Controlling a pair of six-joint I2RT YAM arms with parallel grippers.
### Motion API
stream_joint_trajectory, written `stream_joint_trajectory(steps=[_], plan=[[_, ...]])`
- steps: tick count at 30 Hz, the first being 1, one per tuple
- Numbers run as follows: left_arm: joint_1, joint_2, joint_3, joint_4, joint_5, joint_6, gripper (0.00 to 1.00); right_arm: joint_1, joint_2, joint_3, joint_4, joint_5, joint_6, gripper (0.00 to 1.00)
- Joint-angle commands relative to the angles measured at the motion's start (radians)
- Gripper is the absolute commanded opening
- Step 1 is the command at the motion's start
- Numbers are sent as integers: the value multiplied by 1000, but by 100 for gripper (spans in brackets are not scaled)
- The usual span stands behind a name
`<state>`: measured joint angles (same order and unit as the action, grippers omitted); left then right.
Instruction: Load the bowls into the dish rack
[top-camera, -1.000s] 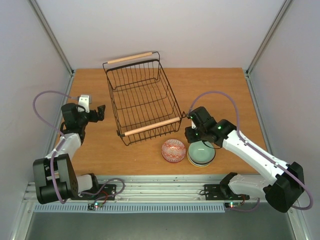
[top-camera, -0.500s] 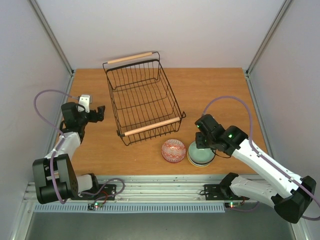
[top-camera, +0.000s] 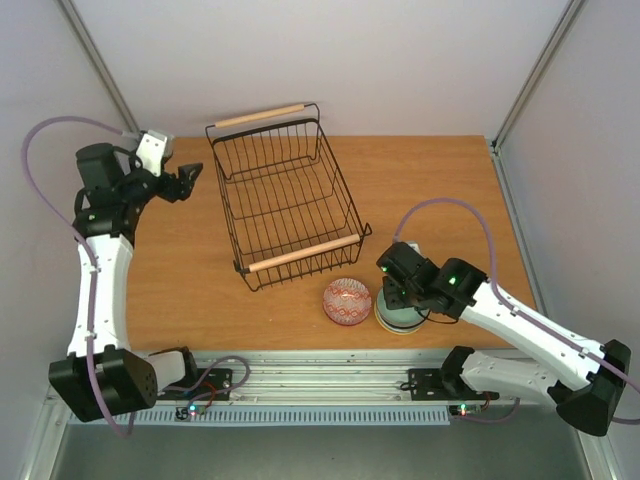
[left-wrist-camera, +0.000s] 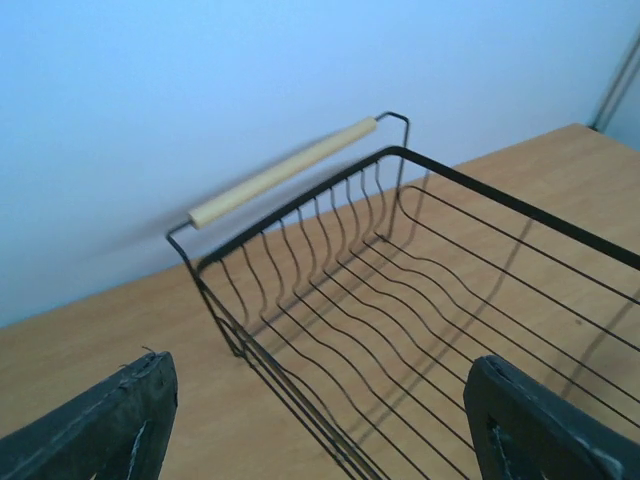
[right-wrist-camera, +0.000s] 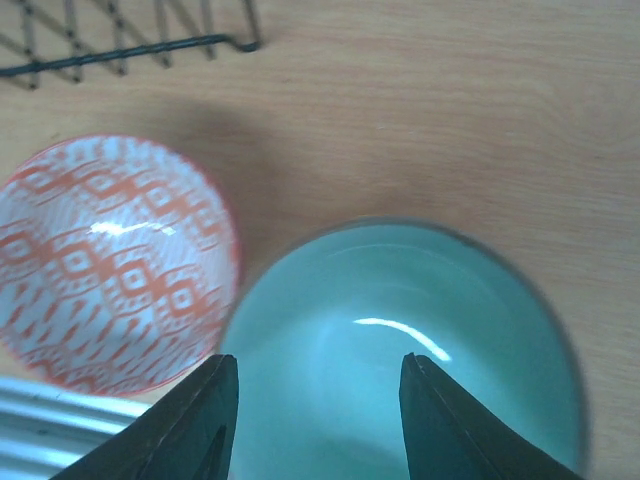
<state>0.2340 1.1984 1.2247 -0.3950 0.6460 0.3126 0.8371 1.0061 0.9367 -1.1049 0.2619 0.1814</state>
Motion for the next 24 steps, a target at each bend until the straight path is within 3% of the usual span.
stream_joint_trajectory(steps=[1,7,24], plan=[[-9,-16,-42,-100,52,-67,79,93,26,20,58,-62,-21,47],[-10,-42,-135,-56,6,-80,80,191,144,49,42,-29,-19,47],[-10,-60,-166,-49,26,-89,85,270,275,53,-104,107,71,40]])
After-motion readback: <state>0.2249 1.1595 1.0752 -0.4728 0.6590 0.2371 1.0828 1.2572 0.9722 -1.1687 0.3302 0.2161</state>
